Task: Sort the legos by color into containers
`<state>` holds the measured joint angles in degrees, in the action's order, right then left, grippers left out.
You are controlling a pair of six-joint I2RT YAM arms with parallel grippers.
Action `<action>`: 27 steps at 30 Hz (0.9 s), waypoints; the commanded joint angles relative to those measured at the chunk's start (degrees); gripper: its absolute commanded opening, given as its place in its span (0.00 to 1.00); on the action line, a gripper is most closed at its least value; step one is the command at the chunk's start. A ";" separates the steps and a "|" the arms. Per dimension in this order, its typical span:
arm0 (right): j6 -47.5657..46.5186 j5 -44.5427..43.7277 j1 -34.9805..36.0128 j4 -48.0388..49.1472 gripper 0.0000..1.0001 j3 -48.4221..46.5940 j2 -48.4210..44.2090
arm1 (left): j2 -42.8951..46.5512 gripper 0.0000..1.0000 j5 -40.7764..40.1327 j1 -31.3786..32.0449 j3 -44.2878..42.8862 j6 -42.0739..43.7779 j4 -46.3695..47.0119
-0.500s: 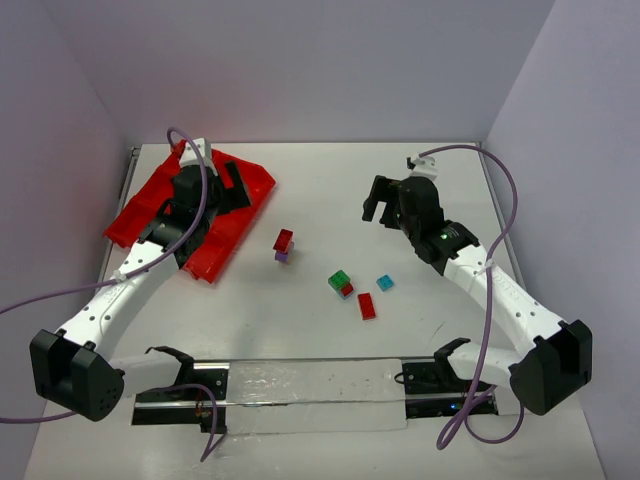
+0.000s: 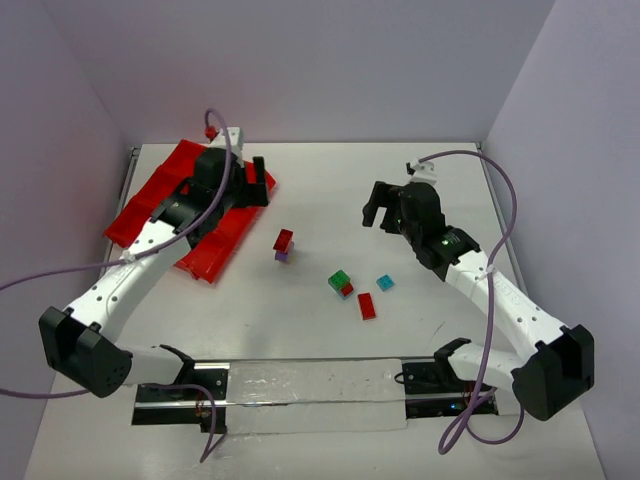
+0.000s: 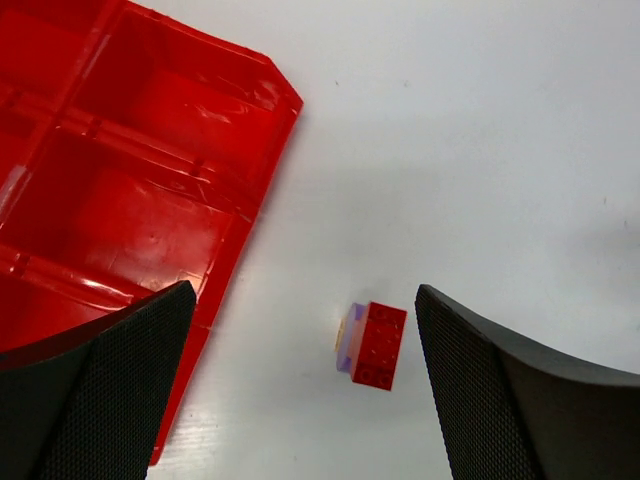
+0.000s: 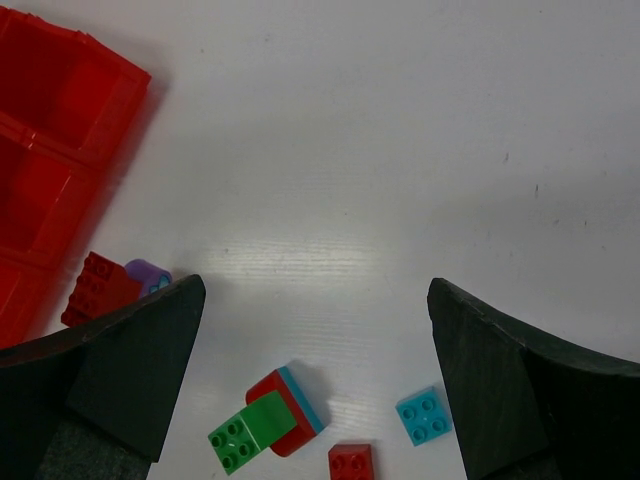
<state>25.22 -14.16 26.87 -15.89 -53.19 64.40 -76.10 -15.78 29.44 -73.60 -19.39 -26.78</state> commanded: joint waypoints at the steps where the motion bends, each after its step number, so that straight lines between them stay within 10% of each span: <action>1: 0.32 -1.79 0.54 4.07 1.00 1.06 -2.50 | -7.24 0.99 -7.15 6.56 -8.33 2.18 -11.63; 27: 2.81 -5.35 0.46 2.60 1.00 0.55 -1.47 | -25.20 0.80 -4.52 12.84 -8.37 -4.66 -13.89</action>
<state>27.53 -17.13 26.87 -14.20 -52.42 62.72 -99.54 -20.34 41.82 -81.95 -23.75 -42.66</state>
